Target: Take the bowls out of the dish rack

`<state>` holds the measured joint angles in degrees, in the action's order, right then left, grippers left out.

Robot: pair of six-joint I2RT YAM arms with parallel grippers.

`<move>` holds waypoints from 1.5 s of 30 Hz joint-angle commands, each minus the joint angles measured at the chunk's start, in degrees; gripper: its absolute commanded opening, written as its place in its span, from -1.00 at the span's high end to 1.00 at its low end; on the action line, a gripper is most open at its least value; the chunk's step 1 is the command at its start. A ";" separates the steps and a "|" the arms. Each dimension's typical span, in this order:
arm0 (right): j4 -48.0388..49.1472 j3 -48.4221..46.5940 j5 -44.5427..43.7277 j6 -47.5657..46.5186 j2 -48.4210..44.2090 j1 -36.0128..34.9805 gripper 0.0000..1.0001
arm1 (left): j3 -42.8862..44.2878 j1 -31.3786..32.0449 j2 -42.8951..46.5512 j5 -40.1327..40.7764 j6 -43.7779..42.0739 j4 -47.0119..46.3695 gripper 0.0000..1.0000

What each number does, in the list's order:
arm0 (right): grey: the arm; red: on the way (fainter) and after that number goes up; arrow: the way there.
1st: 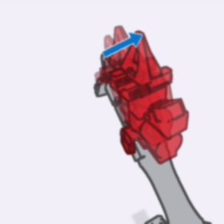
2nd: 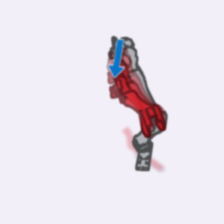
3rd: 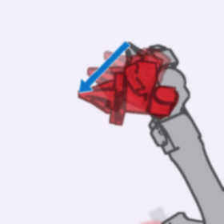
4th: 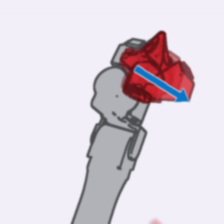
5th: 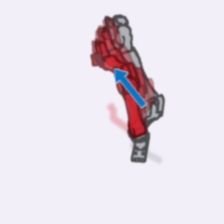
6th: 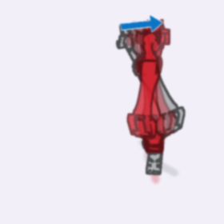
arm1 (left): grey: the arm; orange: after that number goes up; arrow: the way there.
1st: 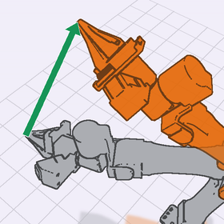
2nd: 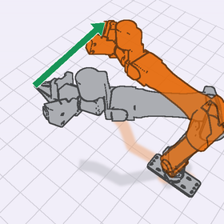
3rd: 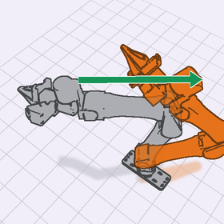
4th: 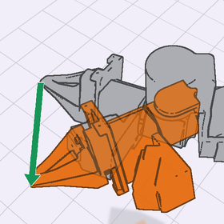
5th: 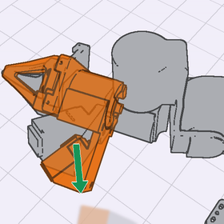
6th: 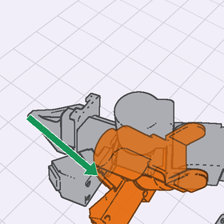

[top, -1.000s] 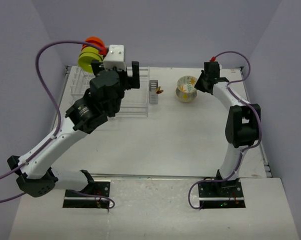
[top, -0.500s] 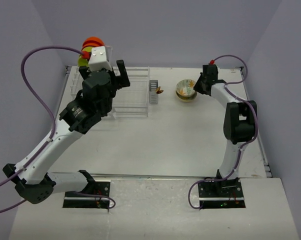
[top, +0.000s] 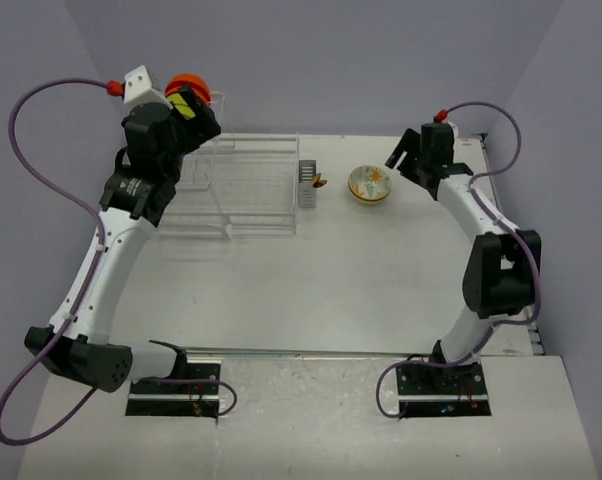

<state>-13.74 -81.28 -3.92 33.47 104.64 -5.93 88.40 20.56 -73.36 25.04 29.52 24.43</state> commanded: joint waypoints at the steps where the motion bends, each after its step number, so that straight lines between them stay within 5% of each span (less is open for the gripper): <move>1: -1.55 0.76 -3.19 -0.43 -11.19 0.22 -0.54 | 2.92 -7.44 -3.09 -13.68 9.65 -3.59 -1.00; 4: -3.93 5.24 0.22 -0.08 -19.54 0.22 -0.73 | 2.66 -14.21 -4.76 -21.24 18.18 -6.49 -1.00; 9: -2.18 18.40 14.16 1.59 -33.85 0.22 -0.75 | -1.20 -20.37 -7.40 -28.46 31.27 -16.58 -1.00; 20: -2.35 27.31 24.13 2.47 -51.36 0.31 -0.75 | -9.12 -20.56 -8.02 -19.68 42.11 -22.32 -0.58; 32: -4.28 25.82 24.49 1.86 -55.77 0.22 -0.75 | -12.02 -22.66 -12.86 -19.41 44.40 -30.66 0.04; 37: -4.72 25.55 23.97 1.07 -57.26 0.22 -0.75 | -11.76 -23.54 -14.79 -20.11 43.52 -32.94 0.07; 45: -4.81 25.20 23.70 0.19 -57.35 0.22 -0.75 | -12.73 -23.98 -16.72 -22.57 44.75 -35.58 0.62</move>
<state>-18.90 -53.58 19.05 34.87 47.59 -5.72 76.23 -2.87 -89.38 2.98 73.63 -7.38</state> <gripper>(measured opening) 0.877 0.206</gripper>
